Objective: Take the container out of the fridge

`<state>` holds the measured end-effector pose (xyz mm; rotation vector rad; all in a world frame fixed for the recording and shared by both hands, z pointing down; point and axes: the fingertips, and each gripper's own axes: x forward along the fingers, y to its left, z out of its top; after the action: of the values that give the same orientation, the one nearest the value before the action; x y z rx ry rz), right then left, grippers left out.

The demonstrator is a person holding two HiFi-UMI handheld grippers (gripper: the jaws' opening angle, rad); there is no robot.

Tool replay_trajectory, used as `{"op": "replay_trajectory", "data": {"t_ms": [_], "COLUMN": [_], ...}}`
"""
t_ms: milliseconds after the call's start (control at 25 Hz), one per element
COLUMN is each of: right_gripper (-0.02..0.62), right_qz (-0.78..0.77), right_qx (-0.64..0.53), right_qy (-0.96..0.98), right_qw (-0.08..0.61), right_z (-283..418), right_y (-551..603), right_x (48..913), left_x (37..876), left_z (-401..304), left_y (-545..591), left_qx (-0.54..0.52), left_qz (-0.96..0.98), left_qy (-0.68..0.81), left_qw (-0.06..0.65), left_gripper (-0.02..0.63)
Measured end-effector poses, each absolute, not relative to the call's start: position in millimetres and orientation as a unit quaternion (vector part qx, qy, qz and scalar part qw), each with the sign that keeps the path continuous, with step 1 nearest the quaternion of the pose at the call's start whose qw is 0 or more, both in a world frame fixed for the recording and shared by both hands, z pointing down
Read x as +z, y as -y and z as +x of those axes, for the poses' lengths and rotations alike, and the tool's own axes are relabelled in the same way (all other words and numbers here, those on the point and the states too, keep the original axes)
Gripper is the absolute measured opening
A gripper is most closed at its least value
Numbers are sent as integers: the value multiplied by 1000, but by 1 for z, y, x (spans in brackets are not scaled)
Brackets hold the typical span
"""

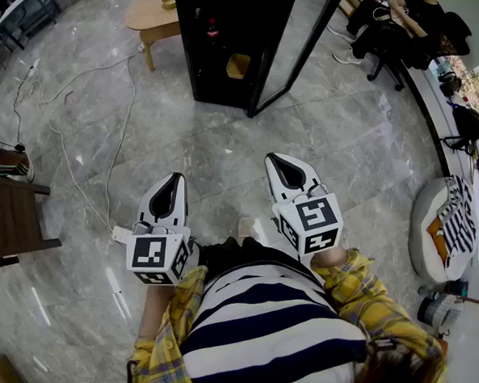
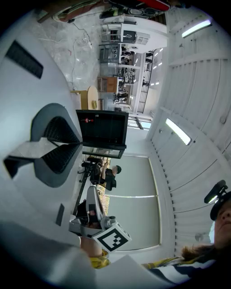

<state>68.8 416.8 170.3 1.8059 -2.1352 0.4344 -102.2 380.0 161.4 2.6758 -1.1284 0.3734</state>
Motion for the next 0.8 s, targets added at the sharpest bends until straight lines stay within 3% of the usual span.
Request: {"op": "replay_trajectory", "data": {"t_ms": [360, 800], "right_gripper": [28, 30], "right_qz": [610, 564], "right_qx": [149, 162], "right_qy": [766, 803], "right_qw": [134, 106], "right_z": [107, 110], "right_y": [-396, -373], "right_x": [176, 191], "left_x": [168, 171], "left_z": [-50, -34], "left_y": [-361, -348], "left_qx": [124, 140], "left_qz": [910, 901], "left_qy": [377, 390], "left_qw": [121, 129], "left_gripper": [23, 23]}}
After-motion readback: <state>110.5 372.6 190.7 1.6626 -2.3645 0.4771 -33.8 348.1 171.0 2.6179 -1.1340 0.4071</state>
